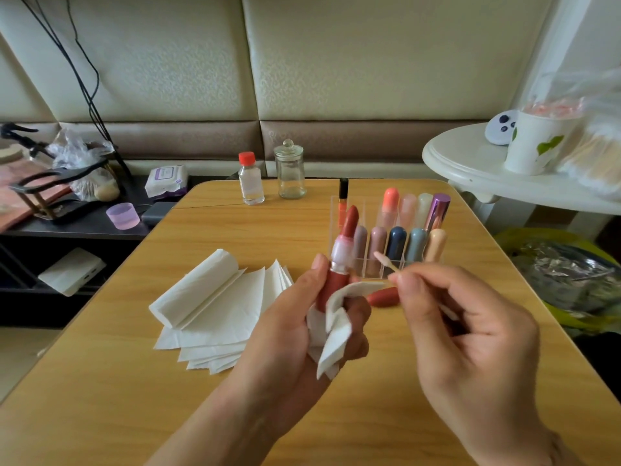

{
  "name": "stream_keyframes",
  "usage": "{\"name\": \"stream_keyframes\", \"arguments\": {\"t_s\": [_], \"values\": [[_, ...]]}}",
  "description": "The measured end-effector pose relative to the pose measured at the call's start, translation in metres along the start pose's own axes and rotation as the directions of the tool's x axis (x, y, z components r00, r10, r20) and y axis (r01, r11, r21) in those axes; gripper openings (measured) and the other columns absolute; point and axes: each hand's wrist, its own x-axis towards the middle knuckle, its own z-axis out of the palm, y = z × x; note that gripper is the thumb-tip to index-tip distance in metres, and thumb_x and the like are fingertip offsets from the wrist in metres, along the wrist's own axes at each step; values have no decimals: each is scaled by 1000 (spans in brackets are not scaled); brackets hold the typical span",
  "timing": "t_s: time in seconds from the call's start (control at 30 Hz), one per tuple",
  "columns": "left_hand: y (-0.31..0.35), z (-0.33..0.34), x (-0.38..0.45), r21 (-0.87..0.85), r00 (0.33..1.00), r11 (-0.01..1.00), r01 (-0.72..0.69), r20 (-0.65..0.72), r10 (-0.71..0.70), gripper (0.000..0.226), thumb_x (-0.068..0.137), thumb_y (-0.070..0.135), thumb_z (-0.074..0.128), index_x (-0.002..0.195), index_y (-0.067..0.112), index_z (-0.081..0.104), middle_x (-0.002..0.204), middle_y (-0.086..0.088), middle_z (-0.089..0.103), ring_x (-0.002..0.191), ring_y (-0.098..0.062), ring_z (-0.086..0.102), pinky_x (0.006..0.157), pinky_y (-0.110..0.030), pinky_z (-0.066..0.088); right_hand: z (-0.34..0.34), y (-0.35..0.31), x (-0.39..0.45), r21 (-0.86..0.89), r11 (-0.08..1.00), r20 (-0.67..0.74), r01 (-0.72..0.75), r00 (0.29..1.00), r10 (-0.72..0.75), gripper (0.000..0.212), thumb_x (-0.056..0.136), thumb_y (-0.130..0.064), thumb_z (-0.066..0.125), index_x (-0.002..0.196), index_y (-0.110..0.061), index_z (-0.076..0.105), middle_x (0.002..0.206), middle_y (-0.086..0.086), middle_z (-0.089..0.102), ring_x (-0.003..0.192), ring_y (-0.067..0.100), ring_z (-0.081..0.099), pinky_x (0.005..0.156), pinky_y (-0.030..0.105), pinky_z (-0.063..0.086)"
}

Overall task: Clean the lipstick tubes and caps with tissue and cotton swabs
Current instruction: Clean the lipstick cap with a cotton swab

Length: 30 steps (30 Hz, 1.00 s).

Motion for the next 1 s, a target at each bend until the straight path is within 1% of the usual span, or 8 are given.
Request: {"name": "stream_keyframes", "arguments": {"t_s": [0.13, 0.27, 0.4, 0.5, 0.57, 0.63, 0.8, 1.0], "values": [[-1, 1, -1, 78, 985, 986, -149, -78, 155, 17, 82, 26, 64, 77, 12, 55, 68, -1, 60, 45, -10, 50, 48, -20, 41, 1, 0, 0, -6, 1000, -2, 7, 1000, -7, 17, 96, -24, 60, 90, -14, 72, 62, 3, 66, 49, 14, 57, 43, 33, 42], [-1, 0, -2, 208, 963, 955, -210, -128, 239, 24, 71, 19, 79, 73, 21, 54, 75, -3, 64, 59, -18, 52, 53, -26, 35, 1, -2, 1, -15, 1000, -6, 19, 1000, -19, 7, 94, -23, 62, 94, -23, 68, 56, -3, 58, 48, 10, 50, 43, 22, 37], [-3, -1, -3, 260, 953, 940, -221, -145, 264, 27, 67, 24, 81, 74, 22, 55, 95, -32, 59, 82, -33, 42, 67, -48, 27, 1, 0, 2, -23, 1000, 14, 8, 1000, -8, 6, 94, -22, 63, 92, -21, 69, 58, -15, 53, 50, 0, 46, 50, 10, 34], [-2, 2, -4, 263, 946, 933, -246, -144, 290, 28, 68, 22, 81, 75, 21, 54, 116, -44, 50, 88, -34, 43, 72, -50, 27, 1, 1, 2, -54, 998, 14, 11, 1000, -11, 12, 93, -22, 63, 89, -16, 72, 58, -16, 52, 50, 0, 46, 50, 10, 34], [-2, 1, -4, 310, 933, 909, -279, -136, 333, 30, 65, 23, 82, 74, 22, 54, 96, -37, 60, 75, -30, 48, 65, -43, 35, 1, 2, 2, -62, 998, 13, 11, 1000, -10, 14, 94, -22, 63, 88, -13, 73, 56, -15, 51, 49, 2, 45, 48, 12, 34], [-4, 3, -4, 418, 887, 834, -360, -124, 445, 30, 65, 18, 83, 72, 21, 53, 66, -10, 61, 57, -15, 52, 51, -26, 40, 2, 1, 2, -55, 998, 13, -2, 1000, 3, 13, 94, -23, 63, 89, -15, 73, 56, -17, 49, 48, 1, 44, 49, 11, 33], [-13, 4, -7, 749, 737, 500, -435, -23, 675, 27, 73, 16, 78, 77, 24, 52, 74, -7, 65, 67, -20, 61, 61, -25, 48, 1, 0, 2, -56, 998, 11, -10, 1000, 11, 8, 93, -19, 67, 91, -27, 69, 53, -13, 52, 47, 7, 48, 46, 15, 37], [-8, 6, -5, 629, 774, 650, -426, -117, 622, 27, 72, 20, 79, 72, 22, 52, 61, 5, 59, 52, -5, 51, 48, -17, 39, -1, 1, 0, -86, 996, 14, -12, 1000, 13, 13, 93, -24, 65, 85, -17, 73, 54, -11, 53, 48, 7, 50, 46, 16, 38]]}}
